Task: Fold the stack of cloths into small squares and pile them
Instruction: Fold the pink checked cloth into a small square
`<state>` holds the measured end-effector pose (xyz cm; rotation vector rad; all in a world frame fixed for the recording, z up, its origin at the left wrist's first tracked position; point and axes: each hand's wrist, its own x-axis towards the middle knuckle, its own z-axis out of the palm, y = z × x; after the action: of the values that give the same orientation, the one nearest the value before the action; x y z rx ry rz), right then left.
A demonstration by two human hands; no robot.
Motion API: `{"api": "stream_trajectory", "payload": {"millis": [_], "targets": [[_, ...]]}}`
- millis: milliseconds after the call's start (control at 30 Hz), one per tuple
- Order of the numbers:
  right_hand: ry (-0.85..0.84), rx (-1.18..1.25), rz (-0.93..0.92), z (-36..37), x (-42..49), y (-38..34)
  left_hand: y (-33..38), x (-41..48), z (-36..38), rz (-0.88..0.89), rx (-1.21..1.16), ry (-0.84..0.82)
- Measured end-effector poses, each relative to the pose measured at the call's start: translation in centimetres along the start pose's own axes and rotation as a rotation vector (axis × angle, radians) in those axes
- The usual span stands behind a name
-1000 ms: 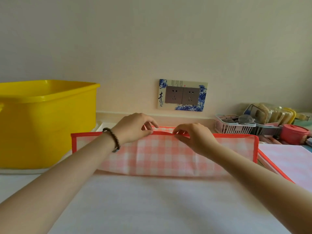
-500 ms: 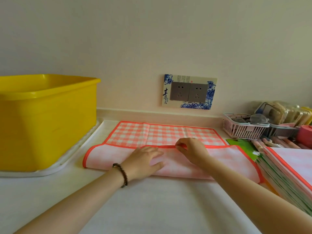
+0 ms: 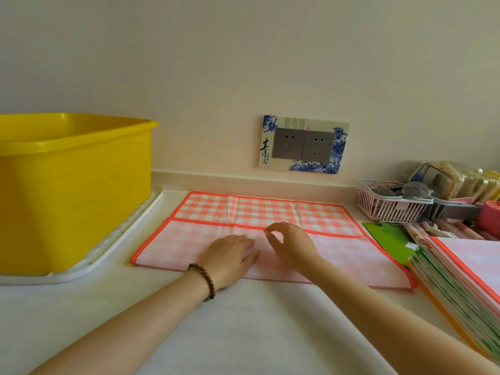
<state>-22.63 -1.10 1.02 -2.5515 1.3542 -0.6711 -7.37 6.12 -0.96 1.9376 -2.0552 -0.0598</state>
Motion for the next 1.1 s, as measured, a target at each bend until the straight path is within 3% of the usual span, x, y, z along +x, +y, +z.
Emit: {"api": "stream_trajectory", "payload": {"millis": [200,433,933,1100], "targets": [[-0.122,-0.050,-0.073,2.4,-1.9,-0.9,-0.8,0.5,1.3,-0.050,-0.022,-0.042],[-0.225,-0.108,-0.033,2.7,-2.0,0.9,-0.7,0.4,1.1,-0.075,-0.002,-0.115],[-0.216,-0.287,0.375,-4.2,-5.3,13.1,-0.3,0.0,0.7,-0.097,0.063,-0.204],[-0.198,-0.289,0.388,-4.6,-5.4,13.8,-0.2,-0.1,0.7,-0.102,0.064,-0.192]]}}
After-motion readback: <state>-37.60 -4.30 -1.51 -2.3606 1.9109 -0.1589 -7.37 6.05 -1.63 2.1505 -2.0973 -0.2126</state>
